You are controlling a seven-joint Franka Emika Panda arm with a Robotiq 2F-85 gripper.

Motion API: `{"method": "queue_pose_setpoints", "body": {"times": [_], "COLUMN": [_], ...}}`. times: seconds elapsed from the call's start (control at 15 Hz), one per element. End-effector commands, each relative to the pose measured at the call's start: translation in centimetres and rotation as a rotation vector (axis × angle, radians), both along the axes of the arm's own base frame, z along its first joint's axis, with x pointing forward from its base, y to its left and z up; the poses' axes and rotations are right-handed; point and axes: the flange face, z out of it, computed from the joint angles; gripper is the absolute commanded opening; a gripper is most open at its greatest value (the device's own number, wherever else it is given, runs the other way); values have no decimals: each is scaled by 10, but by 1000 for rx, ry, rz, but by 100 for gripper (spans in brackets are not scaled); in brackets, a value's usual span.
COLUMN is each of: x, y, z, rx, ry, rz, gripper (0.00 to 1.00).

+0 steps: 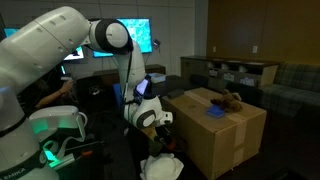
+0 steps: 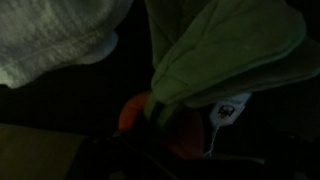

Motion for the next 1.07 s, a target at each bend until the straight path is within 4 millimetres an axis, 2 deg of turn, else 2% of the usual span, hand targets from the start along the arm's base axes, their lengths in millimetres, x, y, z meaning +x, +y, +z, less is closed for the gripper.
{"method": "queue_pose_setpoints", "body": {"times": [0.0,0.67,1.0], "x": [9,9,4], "y": [-1,-7,-2], "z": [-6,2,14], "rx": [-4,-31,-39], "ry": [-52,-59,-39], "rz": [-5,-4,21], "gripper": [74,1,4]}}
